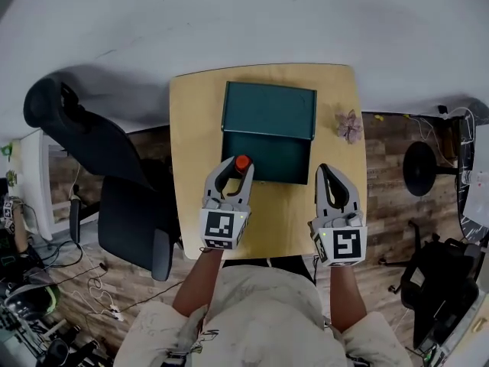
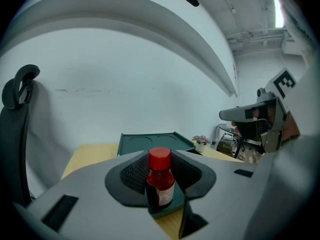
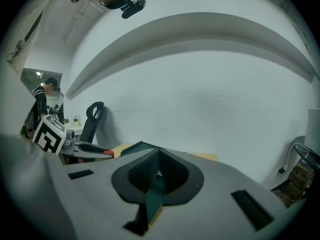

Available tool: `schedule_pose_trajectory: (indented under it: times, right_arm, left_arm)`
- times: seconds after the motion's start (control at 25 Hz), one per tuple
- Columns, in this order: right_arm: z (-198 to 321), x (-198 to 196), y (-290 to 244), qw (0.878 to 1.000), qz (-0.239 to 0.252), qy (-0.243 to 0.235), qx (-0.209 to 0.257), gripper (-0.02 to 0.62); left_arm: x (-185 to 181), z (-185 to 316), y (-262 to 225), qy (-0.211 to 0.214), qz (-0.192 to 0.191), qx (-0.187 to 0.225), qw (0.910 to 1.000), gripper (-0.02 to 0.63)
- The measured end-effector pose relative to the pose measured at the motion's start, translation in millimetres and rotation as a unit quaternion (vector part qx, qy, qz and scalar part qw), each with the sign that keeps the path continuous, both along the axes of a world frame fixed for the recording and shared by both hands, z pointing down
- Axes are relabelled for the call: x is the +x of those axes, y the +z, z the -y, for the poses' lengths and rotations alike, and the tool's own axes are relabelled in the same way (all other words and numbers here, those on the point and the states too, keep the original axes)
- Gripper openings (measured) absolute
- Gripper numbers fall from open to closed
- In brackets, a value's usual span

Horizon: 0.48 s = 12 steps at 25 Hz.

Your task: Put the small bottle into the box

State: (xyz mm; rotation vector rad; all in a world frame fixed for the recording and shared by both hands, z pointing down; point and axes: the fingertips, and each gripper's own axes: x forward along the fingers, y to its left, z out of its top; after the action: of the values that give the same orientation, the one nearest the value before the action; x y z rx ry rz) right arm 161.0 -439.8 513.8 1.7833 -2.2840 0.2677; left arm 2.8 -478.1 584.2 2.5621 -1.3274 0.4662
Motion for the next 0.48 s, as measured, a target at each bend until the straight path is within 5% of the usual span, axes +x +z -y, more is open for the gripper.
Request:
schedule_pose_trajectory:
  times: [0.48]
  right_arm:
    - [4.4,-5.0,13.3,1.000,-0.007,-0.009,-0.012,0.015]
  left_arm:
    - [9.1,-5.1,26.8,0.004,0.014,0.034,0.9993,0.135]
